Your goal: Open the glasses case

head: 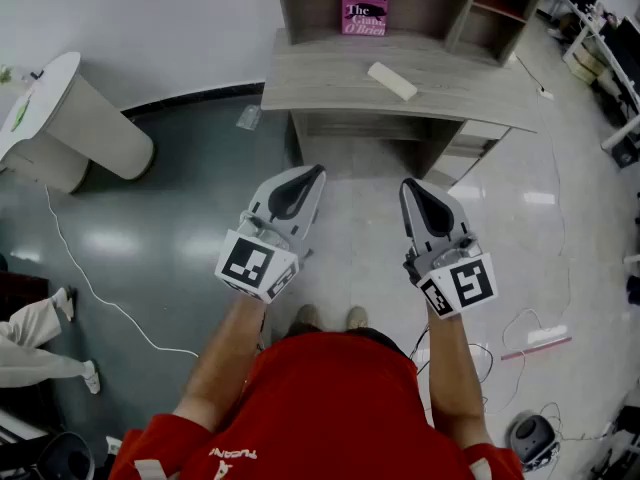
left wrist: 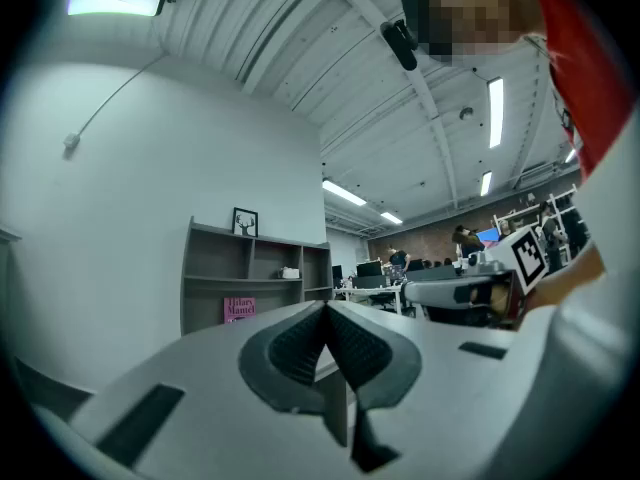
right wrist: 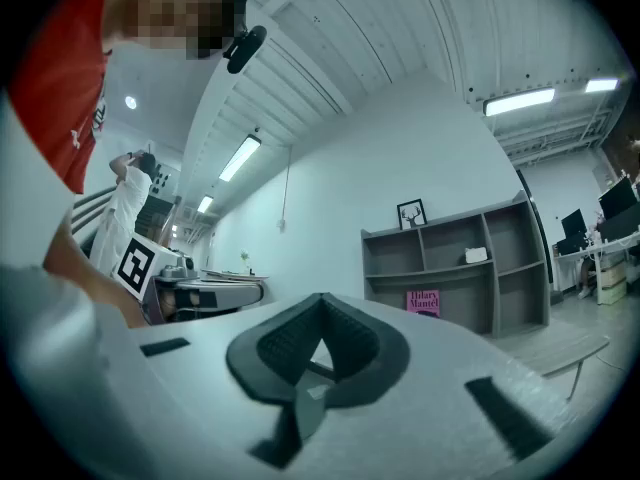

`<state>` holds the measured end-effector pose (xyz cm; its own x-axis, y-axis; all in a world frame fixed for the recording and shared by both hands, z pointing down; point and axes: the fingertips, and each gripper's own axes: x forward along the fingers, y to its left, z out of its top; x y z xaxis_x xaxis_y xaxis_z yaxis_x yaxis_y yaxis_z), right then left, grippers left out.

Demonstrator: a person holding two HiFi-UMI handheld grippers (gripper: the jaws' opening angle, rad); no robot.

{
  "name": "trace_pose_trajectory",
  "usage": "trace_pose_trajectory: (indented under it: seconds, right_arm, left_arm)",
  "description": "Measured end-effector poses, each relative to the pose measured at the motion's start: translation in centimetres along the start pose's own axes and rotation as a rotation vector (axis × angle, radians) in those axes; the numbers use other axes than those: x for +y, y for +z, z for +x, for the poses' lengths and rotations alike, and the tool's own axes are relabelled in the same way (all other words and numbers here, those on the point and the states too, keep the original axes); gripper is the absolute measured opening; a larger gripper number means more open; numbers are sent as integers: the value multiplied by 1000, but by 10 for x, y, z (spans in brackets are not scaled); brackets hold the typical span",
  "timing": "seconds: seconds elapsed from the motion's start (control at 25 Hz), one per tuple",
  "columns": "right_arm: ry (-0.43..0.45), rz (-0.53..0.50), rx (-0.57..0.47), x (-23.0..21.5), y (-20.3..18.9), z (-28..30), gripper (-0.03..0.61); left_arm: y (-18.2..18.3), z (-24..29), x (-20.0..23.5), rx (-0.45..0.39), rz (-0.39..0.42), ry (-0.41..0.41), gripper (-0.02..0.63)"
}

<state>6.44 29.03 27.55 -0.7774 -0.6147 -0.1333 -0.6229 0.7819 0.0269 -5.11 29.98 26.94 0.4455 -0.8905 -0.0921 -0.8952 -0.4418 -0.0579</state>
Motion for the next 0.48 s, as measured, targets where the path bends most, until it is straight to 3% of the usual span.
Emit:
trace_pose_trajectory:
  seconds: [0.48]
  right_arm:
    - [19,0,-11,-29,-3,-16,5]
  left_arm:
    - [-5,23,-10,2,7,39,9]
